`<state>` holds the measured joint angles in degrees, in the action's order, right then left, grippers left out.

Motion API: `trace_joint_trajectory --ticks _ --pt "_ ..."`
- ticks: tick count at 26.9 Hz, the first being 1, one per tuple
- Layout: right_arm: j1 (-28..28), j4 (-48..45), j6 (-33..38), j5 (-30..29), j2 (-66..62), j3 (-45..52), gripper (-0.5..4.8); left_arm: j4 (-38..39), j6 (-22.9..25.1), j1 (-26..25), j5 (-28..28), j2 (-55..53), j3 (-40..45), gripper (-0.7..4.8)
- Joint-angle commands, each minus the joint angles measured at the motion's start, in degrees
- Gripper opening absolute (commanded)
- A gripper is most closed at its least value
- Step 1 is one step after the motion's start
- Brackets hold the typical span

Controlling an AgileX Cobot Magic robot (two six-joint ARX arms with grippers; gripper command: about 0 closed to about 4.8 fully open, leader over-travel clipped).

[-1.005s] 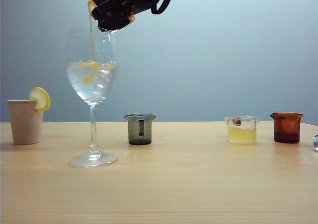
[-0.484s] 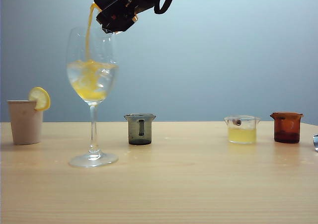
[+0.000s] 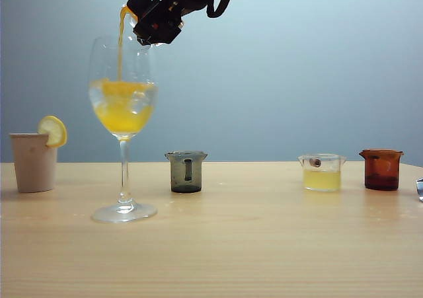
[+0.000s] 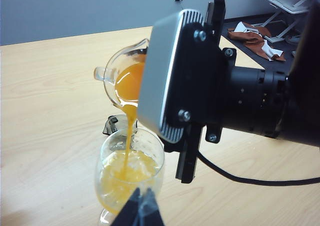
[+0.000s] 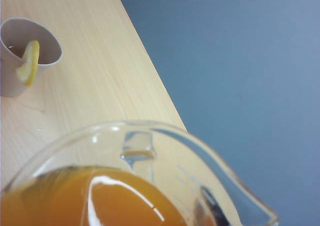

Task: Pick up the second measuring cup from the left, pour the orange juice inside into the goblet, and finally put the measuring cup back in its original place.

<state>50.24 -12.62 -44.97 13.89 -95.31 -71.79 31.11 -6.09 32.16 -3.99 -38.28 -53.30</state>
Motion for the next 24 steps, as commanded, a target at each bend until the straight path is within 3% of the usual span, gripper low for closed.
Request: trace_joint_trajectory --ticks 1,24 --pt "0.0 -2.3 -1.1 0.2 0.4 -0.4 1.44 -0.1 0.0 0.1 -0.3 0.1 -0.2 -0.06" --pt "0.0 -2.6 -6.4 0.1 0.4 -0.4 1.43 -0.1 0.0 0.1 -0.3 0.1 -0.2 -0.06"
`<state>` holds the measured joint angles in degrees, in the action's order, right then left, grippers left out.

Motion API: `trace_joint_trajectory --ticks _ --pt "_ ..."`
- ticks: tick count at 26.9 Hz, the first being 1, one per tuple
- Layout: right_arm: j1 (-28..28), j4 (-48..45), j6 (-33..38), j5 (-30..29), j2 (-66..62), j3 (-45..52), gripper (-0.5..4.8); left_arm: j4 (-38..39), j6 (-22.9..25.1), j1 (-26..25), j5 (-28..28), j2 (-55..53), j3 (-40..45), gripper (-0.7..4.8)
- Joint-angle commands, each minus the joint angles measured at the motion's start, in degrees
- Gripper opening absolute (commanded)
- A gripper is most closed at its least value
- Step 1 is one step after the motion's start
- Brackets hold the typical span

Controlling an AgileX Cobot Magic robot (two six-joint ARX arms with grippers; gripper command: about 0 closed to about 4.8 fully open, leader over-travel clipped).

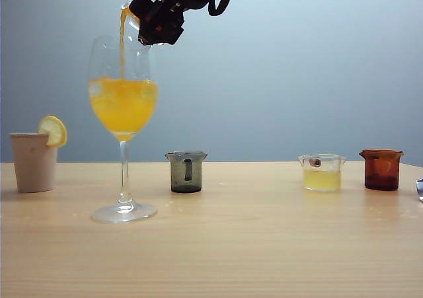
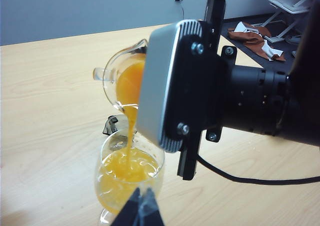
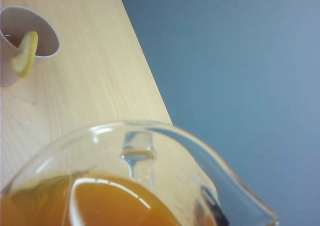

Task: Pick up the second measuring cup from the left, pour the orange juice inside into the goblet, and finally put the measuring cup back in its original place.

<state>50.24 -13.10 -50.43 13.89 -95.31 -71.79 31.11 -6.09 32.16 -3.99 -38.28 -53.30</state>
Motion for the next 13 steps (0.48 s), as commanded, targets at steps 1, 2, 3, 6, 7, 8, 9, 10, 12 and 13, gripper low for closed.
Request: trace_joint_trajectory --ticks 1,2,3,6,7,8,9,10,12,13 --pt "0.0 -2.2 -0.9 0.1 0.4 -0.4 1.43 -0.1 0.0 0.1 -0.3 0.1 -0.2 -0.06" --pt "0.0 -2.2 -0.9 0.1 0.4 -0.4 1.43 -0.1 0.0 0.1 -0.3 0.1 -0.2 -0.06" --pt "0.0 -2.2 -1.0 0.1 0.4 -0.4 1.43 -0.1 0.0 0.1 -0.3 0.1 -0.2 -0.06" --pt "0.0 -2.2 -1.0 0.1 0.4 -0.4 1.43 -0.1 0.0 0.1 -0.3 0.1 -0.2 -0.06" --pt "0.0 -2.2 -1.1 0.1 0.4 -0.4 1.43 -0.1 0.0 0.1 -0.3 0.1 -0.2 -0.06" --pt "0.0 -2.2 -1.1 0.1 0.4 -0.4 1.43 -0.1 0.1 0.1 -0.3 0.1 -0.2 -0.06" --pt "0.0 -2.2 -1.1 0.1 0.4 -0.4 1.43 -0.1 0.1 0.1 -0.3 0.1 -0.2 -0.06" --pt "0.0 -2.2 -1.3 0.1 0.4 -0.4 1.43 -0.1 0.1 0.1 -0.3 0.1 -0.2 -0.06" --pt "0.0 -2.2 -2.8 0.1 0.4 -0.4 1.43 -0.1 0.1 0.1 -0.3 0.1 -0.2 -0.06" --pt "0.0 -2.1 -3.1 0.1 0.4 -0.4 1.43 -0.1 0.0 0.1 -0.3 0.1 -0.2 -0.06"
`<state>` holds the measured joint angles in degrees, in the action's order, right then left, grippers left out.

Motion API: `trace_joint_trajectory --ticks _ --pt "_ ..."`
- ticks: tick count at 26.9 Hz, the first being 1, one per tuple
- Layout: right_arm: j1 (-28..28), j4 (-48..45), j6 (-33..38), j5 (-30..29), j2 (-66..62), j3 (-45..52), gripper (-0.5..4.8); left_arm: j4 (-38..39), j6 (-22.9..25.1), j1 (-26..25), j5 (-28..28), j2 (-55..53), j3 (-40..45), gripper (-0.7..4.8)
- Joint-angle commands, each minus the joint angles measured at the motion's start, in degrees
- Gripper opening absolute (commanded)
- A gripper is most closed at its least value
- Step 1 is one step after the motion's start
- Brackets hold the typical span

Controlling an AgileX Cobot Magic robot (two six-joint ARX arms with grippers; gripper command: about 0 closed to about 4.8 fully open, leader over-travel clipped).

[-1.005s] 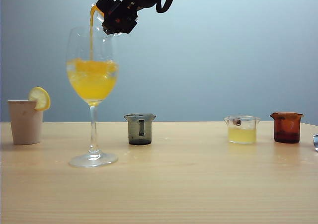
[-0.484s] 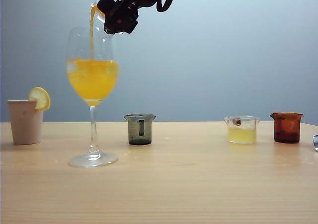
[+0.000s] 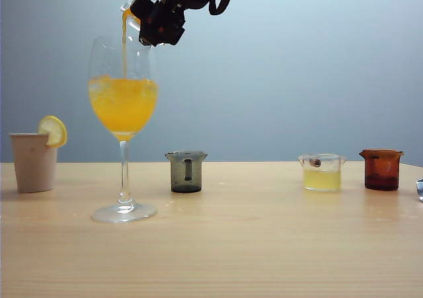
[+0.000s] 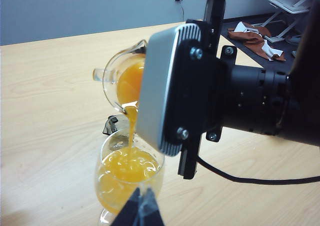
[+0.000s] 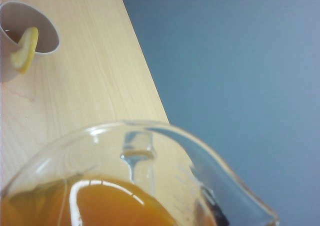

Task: Pick up the second measuring cup from the left, pour the orange juice inside into the goblet, and finally put the measuring cup back in its original place.

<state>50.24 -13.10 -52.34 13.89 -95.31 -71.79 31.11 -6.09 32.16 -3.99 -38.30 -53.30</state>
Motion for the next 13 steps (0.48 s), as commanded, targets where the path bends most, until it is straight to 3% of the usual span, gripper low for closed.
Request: trace_joint_trajectory --ticks 1,13 --pt "0.0 -2.1 -1.7 0.1 0.4 -0.4 1.43 -0.1 0.0 0.1 -0.3 0.1 -0.2 -0.06" --pt "0.0 -2.2 -5.2 -0.1 0.4 -0.4 1.43 -0.1 0.0 0.1 -0.3 0.1 -0.2 -0.06"
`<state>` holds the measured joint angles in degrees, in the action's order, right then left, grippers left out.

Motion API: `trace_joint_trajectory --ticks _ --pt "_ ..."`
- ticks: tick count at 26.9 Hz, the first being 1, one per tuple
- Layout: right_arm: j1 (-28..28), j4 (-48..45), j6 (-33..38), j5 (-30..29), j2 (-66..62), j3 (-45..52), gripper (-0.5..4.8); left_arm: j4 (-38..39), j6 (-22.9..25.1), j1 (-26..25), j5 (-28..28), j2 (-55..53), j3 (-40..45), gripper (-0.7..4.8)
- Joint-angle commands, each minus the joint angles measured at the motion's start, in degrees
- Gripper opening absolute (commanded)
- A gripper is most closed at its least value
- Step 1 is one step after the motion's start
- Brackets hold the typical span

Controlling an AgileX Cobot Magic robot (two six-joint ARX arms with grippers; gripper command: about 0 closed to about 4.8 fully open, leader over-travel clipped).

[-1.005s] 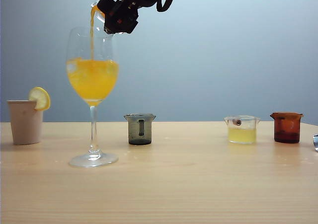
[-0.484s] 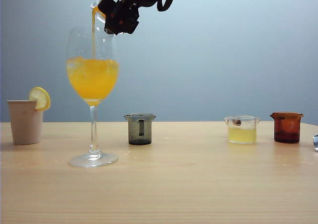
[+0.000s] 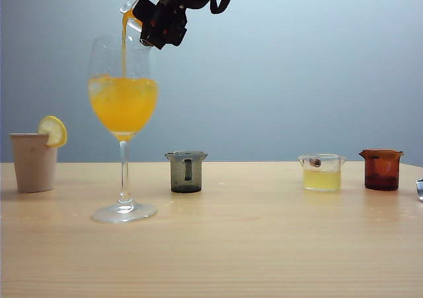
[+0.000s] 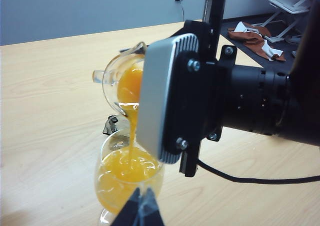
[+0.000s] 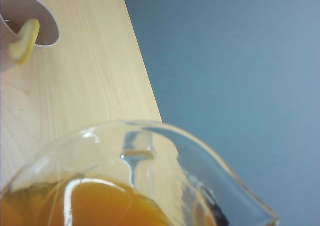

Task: Pick up the second measuring cup from the left, pour the orange juice inside into the goblet, and finally put the measuring cup back in its original place.

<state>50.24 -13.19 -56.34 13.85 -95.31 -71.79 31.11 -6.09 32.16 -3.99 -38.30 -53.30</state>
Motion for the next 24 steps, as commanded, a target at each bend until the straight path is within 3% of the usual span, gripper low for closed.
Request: trace_joint_trajectory --ticks 1,24 --pt "0.0 -2.1 -1.4 0.0 0.4 -0.4 1.43 -0.1 0.1 0.1 -0.3 0.1 -0.2 -0.06" --pt "0.0 -2.1 -9.2 0.0 0.4 -0.4 1.43 -0.1 0.1 0.1 -0.3 0.1 -0.2 -0.06"
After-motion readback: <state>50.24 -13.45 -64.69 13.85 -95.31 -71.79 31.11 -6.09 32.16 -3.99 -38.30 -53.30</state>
